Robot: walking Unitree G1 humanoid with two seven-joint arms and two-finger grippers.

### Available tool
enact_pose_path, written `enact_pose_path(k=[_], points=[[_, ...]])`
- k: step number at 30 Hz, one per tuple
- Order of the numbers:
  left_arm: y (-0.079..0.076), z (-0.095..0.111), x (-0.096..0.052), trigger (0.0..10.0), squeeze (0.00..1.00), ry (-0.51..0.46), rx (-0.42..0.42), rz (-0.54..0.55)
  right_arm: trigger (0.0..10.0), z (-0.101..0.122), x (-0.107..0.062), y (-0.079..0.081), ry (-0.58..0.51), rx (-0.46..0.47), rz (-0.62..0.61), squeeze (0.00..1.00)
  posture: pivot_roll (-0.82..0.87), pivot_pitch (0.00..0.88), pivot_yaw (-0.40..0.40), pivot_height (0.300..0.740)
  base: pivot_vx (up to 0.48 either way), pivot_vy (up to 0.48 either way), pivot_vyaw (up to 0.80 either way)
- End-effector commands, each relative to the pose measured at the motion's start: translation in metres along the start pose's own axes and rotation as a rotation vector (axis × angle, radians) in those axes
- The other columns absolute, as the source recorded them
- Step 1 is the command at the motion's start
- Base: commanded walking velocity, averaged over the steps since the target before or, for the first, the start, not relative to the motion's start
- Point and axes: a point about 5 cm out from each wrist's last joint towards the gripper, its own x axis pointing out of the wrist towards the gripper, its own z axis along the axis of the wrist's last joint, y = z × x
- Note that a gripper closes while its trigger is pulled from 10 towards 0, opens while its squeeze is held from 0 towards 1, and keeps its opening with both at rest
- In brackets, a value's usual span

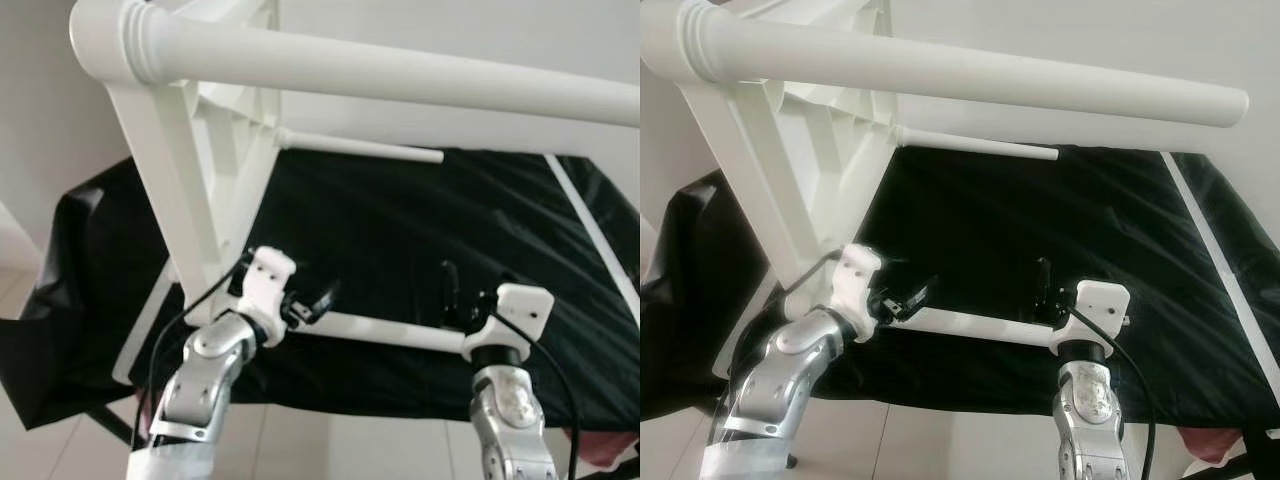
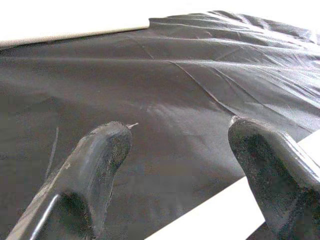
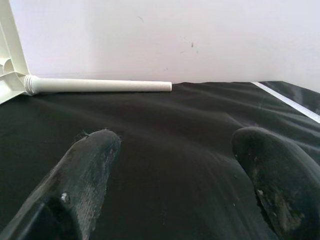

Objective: Building children table

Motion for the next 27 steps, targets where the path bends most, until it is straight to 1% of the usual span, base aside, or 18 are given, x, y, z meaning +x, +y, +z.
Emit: enact_pose_path(k=[1, 27], points=[[0.0062, -0.0025, 0.0003, 10.0, 0.00, 0.022, -0.004, 0.085, 10.0, -0.0033, -0.0018, -0.0008, 0.022, -0.006, -0.006, 0.00, 0.03, 0.000, 0.015, 0.740, 0.000, 0.000, 0.00], [0.0069, -0.0036, 0.0020, 10.0, 0.00, 0.036, 0.008, 0.080, 10.0, -0.0049, -0.0021, 0.0012, 0.023, -0.007, -0.010, 0.00, 0.04, 0.000, 0.018, 0.740, 0.000, 0.000, 0.00]])
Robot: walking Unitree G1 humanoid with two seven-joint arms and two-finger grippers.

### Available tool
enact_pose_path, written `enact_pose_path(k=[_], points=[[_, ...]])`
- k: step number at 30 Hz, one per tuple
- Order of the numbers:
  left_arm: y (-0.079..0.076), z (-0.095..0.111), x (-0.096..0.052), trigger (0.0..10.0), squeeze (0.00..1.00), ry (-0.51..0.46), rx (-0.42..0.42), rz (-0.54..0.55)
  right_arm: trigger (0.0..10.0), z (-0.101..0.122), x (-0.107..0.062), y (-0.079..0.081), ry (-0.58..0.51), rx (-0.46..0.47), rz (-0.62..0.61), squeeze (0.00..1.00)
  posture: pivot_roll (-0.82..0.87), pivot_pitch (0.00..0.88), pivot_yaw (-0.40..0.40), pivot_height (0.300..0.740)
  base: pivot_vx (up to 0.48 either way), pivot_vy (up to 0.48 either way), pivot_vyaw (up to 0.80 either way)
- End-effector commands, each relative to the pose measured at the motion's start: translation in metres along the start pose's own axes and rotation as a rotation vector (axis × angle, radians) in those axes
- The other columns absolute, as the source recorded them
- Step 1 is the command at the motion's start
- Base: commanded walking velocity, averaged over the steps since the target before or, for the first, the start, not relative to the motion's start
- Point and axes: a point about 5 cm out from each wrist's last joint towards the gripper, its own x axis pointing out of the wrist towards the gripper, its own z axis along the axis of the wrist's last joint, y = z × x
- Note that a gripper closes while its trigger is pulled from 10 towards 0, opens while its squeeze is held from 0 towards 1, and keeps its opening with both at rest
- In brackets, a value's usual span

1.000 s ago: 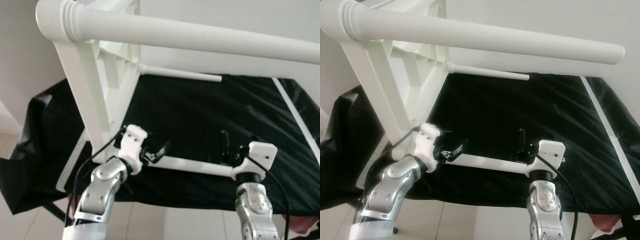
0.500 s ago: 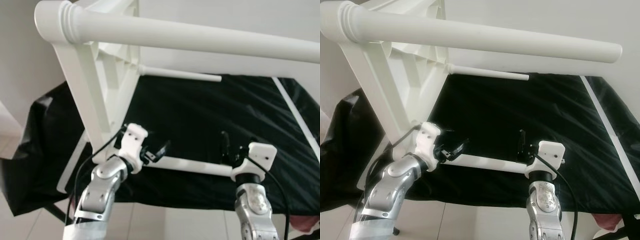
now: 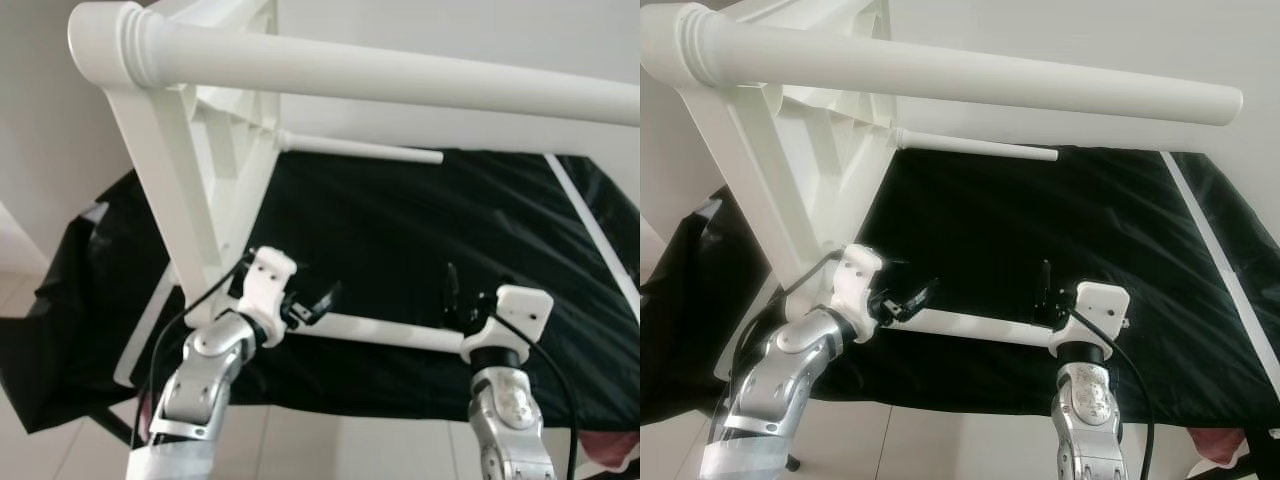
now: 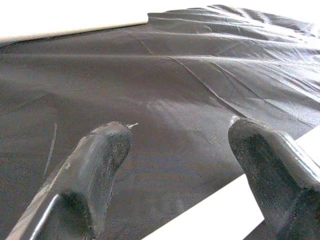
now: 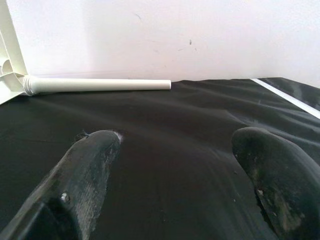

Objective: Building children table

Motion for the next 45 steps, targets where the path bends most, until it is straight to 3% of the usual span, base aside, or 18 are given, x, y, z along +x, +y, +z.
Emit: enact_pose_path(k=[1, 16, 37, 45], points=[[0.0051, -0.0016, 0.0007, 10.0, 0.00, 0.019, 0.007, 0.079, 10.0, -0.0037, -0.0009, 0.0005, 0.016, -0.009, -0.002, 0.00, 0.04, 0.000, 0.016, 0.740, 0.000, 0.000, 0.00], [0.0048, -0.0022, 0.0003, 10.0, 0.00, 0.023, 0.006, 0.079, 10.0, -0.0038, -0.0006, 0.0022, 0.016, -0.009, 0.003, 0.00, 0.04, 0.000, 0.014, 0.740, 0.000, 0.000, 0.00], [0.0046, -0.0022, 0.0006, 10.0, 0.00, 0.021, 0.001, 0.081, 10.0, -0.0042, -0.0005, 0.0033, 0.017, -0.006, 0.005, 0.00, 0.04, 0.000, 0.012, 0.740, -0.275, 0.000, 0.00], [0.0054, 0.0009, 0.0013, 10.0, 0.00, 0.001, -0.010, 0.082, 10.0, -0.0036, -0.0005, 0.0039, 0.014, -0.007, 0.007, 0.00, 0.04, 0.000, 0.009, 0.740, 0.000, 0.000, 0.00]])
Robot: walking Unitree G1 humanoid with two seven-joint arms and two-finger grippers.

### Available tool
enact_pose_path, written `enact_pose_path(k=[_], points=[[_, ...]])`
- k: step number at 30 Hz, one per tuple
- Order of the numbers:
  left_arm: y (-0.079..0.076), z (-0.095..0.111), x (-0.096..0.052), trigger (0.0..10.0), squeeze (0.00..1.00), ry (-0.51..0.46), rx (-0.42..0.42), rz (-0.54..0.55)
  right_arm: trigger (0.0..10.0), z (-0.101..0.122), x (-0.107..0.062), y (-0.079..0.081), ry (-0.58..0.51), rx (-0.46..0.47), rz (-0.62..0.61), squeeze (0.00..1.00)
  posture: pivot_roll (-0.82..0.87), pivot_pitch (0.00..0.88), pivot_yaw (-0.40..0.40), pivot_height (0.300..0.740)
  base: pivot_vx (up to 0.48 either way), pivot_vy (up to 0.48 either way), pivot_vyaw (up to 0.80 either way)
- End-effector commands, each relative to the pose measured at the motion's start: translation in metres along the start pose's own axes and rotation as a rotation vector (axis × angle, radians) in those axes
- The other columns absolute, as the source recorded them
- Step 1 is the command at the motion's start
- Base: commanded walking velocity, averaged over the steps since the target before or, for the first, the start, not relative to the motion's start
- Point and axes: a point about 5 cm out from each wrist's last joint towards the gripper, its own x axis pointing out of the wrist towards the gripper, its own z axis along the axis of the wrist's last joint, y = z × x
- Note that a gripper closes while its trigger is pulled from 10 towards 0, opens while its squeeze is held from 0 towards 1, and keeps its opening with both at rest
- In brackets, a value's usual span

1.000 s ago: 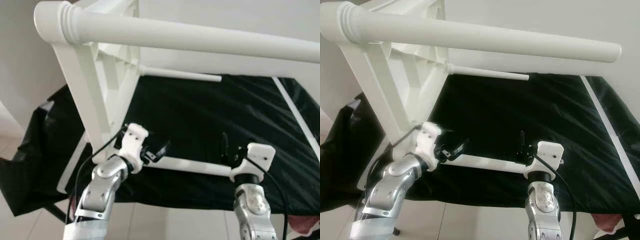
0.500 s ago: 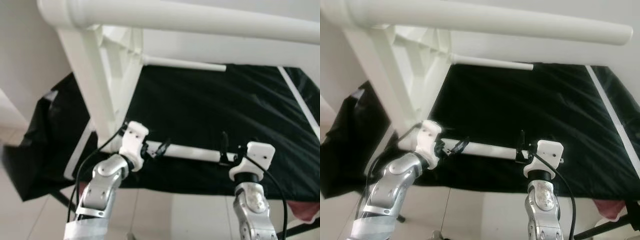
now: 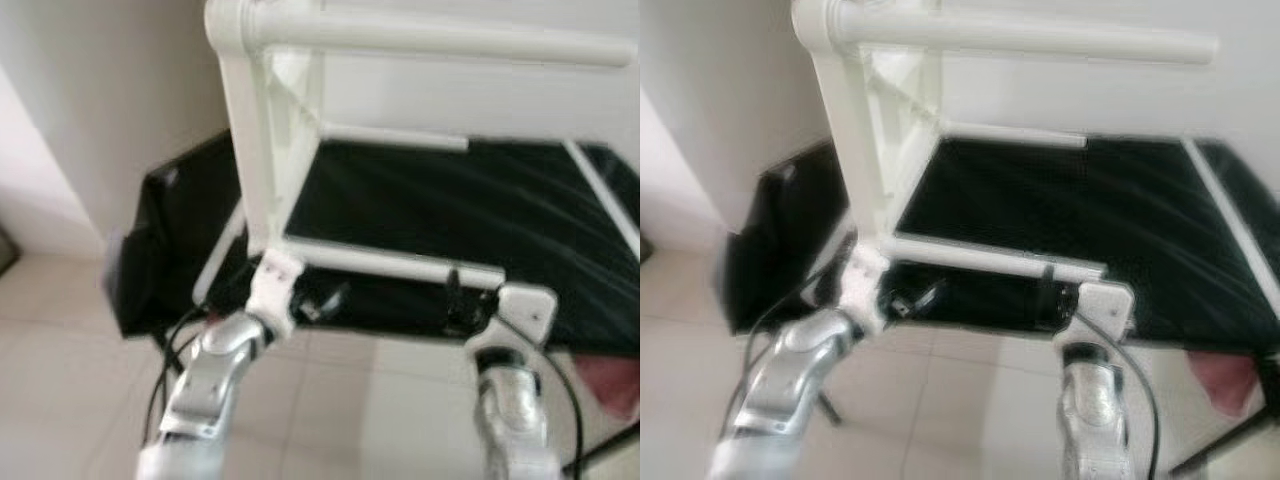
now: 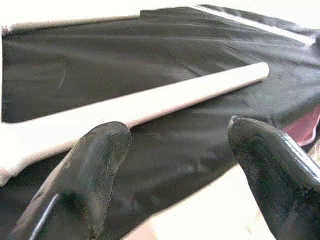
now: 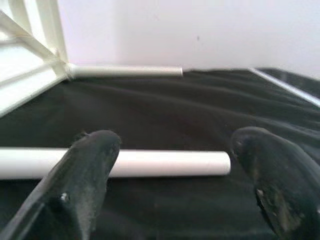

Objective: Building children table

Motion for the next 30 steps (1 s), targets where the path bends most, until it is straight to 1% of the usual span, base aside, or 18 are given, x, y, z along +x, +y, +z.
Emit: enact_pose_path(k=[1, 6, 10, 12, 13, 15, 16, 17, 19, 22, 24, 25, 27, 28, 30], points=[[0.004, 0.001, 0.001, 10.0, 0.00, -0.006, -0.008, 0.079, 10.0, 0.000, 0.000, 0.000, -0.003, -0.008, 0.005, 0.00, 0.04, 0.000, 0.009, 0.740, 0.000, 0.000, 0.00], [0.003, 0.007, -0.001, 10.0, 0.00, -0.046, -0.022, 0.094, 10.0, 0.001, 0.001, -0.003, -0.005, -0.019, 0.008, 0.00, 0.05, 0.000, 0.001, 0.740, 0.000, 0.000, 0.00], [0.004, 0.013, 0.000, 10.0, 0.00, -0.066, -0.014, 0.107, 10.0, 0.005, 0.005, -0.006, -0.018, -0.040, 0.017, 0.00, 0.05, 0.000, -0.005, 0.740, 0.000, 0.000, 0.00], [0.005, 0.017, 0.001, 10.0, 0.00, -0.076, -0.010, 0.113, 10.0, 0.012, 0.010, -0.008, -0.048, -0.074, 0.035, 0.00, 0.05, 0.000, -0.006, 0.740, 0.000, 0.000, 0.00], [0.005, 0.017, 0.001, 10.0, 0.00, -0.076, -0.010, 0.113, 10.0, 0.012, 0.010, -0.008, -0.048, -0.074, 0.035, 0.00, 0.05, 0.000, -0.006, 0.740, 0.000, 0.000, 0.00], [0.005, 0.022, 0.003, 10.0, 0.00, -0.091, -0.029, 0.115, 10.0, 0.018, 0.014, -0.011, -0.066, -0.090, 0.043, 0.00, 0.05, 0.000, -0.010, 0.740, 0.000, 0.000, 0.00], [0.006, 0.025, 0.003, 10.0, 0.00, -0.100, -0.023, 0.121, 10.0, 0.023, 0.019, -0.013, -0.078, -0.122, 0.051, 0.00, 0.06, 0.000, -0.013, 0.740, 0.000, 0.000, 0.00], [0.006, 0.025, 0.003, 10.0, 0.00, -0.100, -0.023, 0.121, 10.0, 0.023, 0.019, -0.013, -0.078, -0.122, 0.051, 0.00, 0.06, 0.000, -0.013, 0.740, 0.000, 0.000, 0.00], [0.008, 0.030, 0.004, 10.0, 0.00, -0.106, -0.010, 0.135, 10.0, 0.033, 0.029, -0.018, -0.106, -0.159, 0.047, 0.00, 0.06, 0.000, -0.016, 0.740, 0.000, 0.000, 0.00], [0.008, 0.033, 0.005, 10.0, 0.00, -0.113, -0.001, 0.137, 10.0, 0.042, 0.036, -0.019, -0.135, -0.175, 0.056, 0.00, 0.06, 0.000, -0.018, 0.740, 0.000, 0.000, 0.00], [0.008, 0.034, 0.005, 10.0, 0.00, -0.114, -0.004, 0.136, 10.0, 0.044, 0.037, -0.018, -0.141, -0.170, 0.064, 0.00, 0.06, 0.000, -0.018, 0.740, 0.000, 0.000, 0.00], [0.007, 0.035, 0.005, 10.0, 0.00, -0.116, -0.014, 0.130, 10.0, 0.049, 0.039, -0.017, -0.160, -0.180, 0.077, 1.00, 0.06, 0.000, -0.022, 0.740, 0.000, 0.000, 0.00], [0.006, 0.037, 0.005, 10.0, 0.00, -0.121, -0.033, 0.125, 10.0, 0.059, 0.044, -0.013, -0.197, -0.211, 0.104, 1.00, 0.06, 0.000, -0.023, 0.740, 0.000, 0.000, 0.00], [0.006, 0.037, 0.005, 10.0, 0.00, -0.121, -0.033, 0.125, 10.0, 0.059, 0.044, -0.013, -0.197, -0.211, 0.104, 1.00, 0.06, 0.000, -0.023, 0.740, 0.000, 0.000, 0.00], [0.004, 0.039, 0.008, 10.0, 0.00, -0.130, -0.063, 0.130, 10.0, 0.074, 0.051, -0.009, -0.282, -0.306, 0.114, 1.00, 0.06, 0.000, -0.023, 0.740, 0.000, 0.000, 0.00]])
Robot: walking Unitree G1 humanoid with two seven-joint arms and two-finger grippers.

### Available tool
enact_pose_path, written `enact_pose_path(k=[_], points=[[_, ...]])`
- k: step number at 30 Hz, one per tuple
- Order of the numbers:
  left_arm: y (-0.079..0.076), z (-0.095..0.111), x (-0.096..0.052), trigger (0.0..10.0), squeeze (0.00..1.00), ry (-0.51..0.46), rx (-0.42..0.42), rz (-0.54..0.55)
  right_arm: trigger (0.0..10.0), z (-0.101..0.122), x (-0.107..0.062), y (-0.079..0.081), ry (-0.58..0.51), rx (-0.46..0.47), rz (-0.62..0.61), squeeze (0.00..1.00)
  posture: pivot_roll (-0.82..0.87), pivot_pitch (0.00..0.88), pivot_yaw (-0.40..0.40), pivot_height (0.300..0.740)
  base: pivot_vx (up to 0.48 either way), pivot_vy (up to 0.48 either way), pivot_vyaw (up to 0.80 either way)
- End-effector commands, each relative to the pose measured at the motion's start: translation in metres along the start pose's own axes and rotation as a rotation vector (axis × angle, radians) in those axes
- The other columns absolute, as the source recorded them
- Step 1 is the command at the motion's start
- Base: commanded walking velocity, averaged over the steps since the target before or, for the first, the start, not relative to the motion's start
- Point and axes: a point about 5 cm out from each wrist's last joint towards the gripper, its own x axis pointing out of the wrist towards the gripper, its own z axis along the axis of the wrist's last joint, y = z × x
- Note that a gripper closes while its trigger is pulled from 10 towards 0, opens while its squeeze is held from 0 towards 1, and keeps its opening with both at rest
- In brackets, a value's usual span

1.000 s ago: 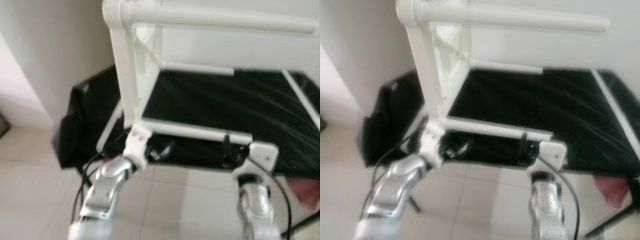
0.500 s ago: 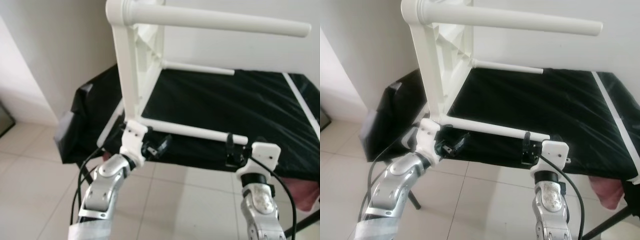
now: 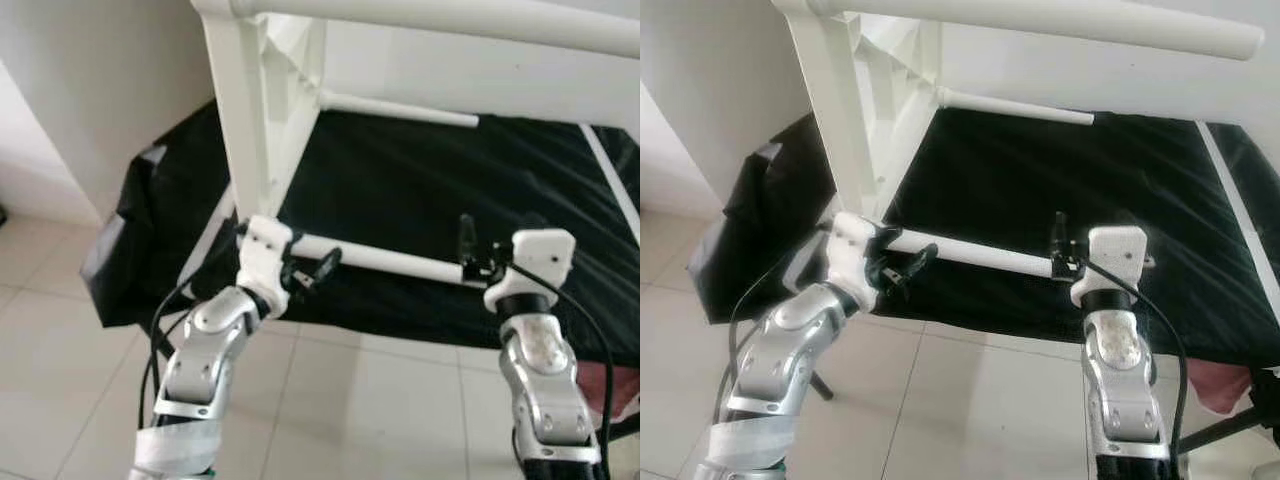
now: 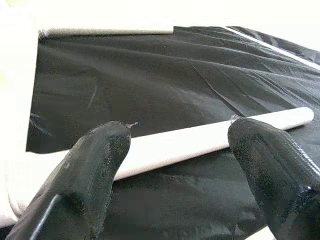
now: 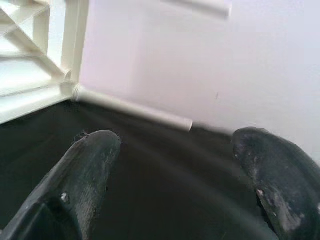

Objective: Building children table

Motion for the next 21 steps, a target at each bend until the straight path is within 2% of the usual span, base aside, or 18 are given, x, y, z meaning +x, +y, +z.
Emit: enact_pose_path(k=[1, 2, 3, 6, 10, 12, 16, 19, 21], points=[[0.001, 0.007, 0.004, 10.0, 0.00, -0.018, -0.011, 0.079, 10.0, 0.020, 0.009, 0.000, -0.110, -0.099, 0.006, 0.57, 0.07, 0.000, -0.025, 0.740, 0.000, 0.000, 0.00], [0.001, 0.007, 0.004, 10.0, 0.00, -0.018, -0.011, 0.079, 10.0, 0.020, 0.009, 0.000, -0.110, -0.099, 0.006, 0.57, 0.07, 0.000, -0.025, 0.740, 0.000, 0.000, 0.00], [-0.001, 0.008, 0.006, 10.0, 0.00, -0.018, -0.016, 0.078, 10.0, 0.028, 0.012, -0.002, -0.166, -0.164, -0.010, 0.00, 0.07, 0.000, -0.025, 0.740, 0.000, 0.000, 0.00], [-0.006, 0.009, 0.010, 10.0, 0.00, -0.016, -0.025, 0.065, 10.0, 0.052, 0.020, -0.004, -0.307, -0.284, -0.076, 0.00, 0.07, 0.000, -0.023, 0.740, 0.000, 0.000, 0.00], [-0.008, 0.009, 0.012, 10.0, 0.00, -0.014, -0.025, 0.056, 10.0, 0.064, 0.024, -0.003, -0.374, -0.341, -0.100, 0.00, 0.07, 0.000, -0.022, 0.740, 0.000, 0.000, 0.00], [-0.012, 0.009, 0.015, 10.0, 0.00, -0.012, -0.014, 0.024, 10.0, 0.075, 0.027, 0.001, -0.448, -0.407, -0.127, 0.00, 0.07, 0.000, -0.024, 0.740, 0.000, 0.000, 0.00], [-0.018, 0.008, 0.022, 10.0, 0.00, 0.004, 0.025, -0.021, 10.0, 0.081, 0.032, 0.008, -0.512, -0.478, -0.121, 0.00, 0.08, 0.000, -0.029, 0.740, 0.000, 0.000, 0.00], [-0.023, 0.009, 0.030, 10.0, 0.00, 0.002, 0.093, -0.041, 10.0, 0.083, 0.038, 0.013, -0.533, -0.515, -0.110, 0.00, 0.08, 0.000, -0.032, 0.740, 0.000, 0.000, 0.00], [-0.024, 0.009, 0.038, 10.0, 0.00, 0.007, 0.079, -0.034, 10.0, 0.086, 0.045, 0.017, -0.541, -0.535, -0.090, 0.00, 0.07, 0.000, -0.028, 0.740, 0.000, 0.000, 0.00]])
